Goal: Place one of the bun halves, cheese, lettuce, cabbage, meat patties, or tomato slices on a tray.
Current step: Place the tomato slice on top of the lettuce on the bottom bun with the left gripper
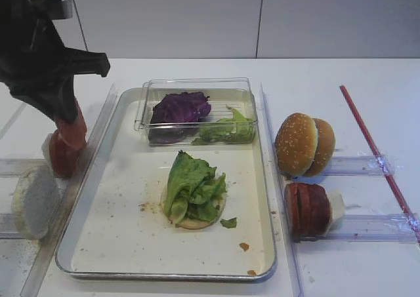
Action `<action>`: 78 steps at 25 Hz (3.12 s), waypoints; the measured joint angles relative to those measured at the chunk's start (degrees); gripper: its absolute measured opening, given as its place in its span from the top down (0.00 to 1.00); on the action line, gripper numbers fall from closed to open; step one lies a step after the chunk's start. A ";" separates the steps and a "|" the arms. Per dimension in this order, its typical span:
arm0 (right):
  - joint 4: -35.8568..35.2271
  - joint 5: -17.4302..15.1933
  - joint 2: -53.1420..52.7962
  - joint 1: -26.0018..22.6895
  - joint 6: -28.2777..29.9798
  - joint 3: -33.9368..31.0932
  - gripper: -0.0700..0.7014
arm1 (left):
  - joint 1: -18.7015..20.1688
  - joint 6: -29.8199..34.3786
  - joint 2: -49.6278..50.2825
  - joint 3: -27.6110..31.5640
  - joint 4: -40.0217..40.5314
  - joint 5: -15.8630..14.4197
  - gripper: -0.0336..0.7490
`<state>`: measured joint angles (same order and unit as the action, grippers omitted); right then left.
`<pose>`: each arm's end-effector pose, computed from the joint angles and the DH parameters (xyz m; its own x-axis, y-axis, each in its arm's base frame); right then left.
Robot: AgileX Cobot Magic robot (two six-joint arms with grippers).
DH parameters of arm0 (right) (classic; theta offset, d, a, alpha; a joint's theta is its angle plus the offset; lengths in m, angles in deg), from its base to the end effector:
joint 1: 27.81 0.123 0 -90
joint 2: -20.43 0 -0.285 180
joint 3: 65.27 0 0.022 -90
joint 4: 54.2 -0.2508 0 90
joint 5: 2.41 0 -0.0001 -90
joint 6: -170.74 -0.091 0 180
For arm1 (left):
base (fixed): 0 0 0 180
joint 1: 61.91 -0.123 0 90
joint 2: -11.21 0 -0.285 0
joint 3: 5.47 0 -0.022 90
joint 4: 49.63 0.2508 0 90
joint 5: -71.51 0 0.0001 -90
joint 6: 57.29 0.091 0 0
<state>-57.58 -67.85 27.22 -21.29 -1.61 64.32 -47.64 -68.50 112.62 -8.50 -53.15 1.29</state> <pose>-0.0081 0.0040 0.2620 -0.5149 -0.1682 -0.8406 -0.2156 0.9745 -0.0629 0.3143 -0.0854 0.2985 -0.9830 0.0288 -0.1815 0.0472 0.9941 -0.0979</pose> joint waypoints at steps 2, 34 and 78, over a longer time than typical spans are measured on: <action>0.00 0.00 0.00 0.00 0.00 0.00 0.89 | 0.00 0.00 -2.00 1.87 -0.04 -0.19 0.88; 0.00 0.00 0.00 0.00 0.00 0.00 0.89 | 0.00 40.85 -7.70 19.92 -45.12 3.63 0.88; 0.00 0.00 0.00 0.00 -0.12 0.00 0.89 | 0.00 55.30 12.68 19.92 -61.59 6.26 0.89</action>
<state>-57.58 -67.85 27.22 -21.29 -1.73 64.32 -47.64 -13.20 125.30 11.42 -114.74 7.56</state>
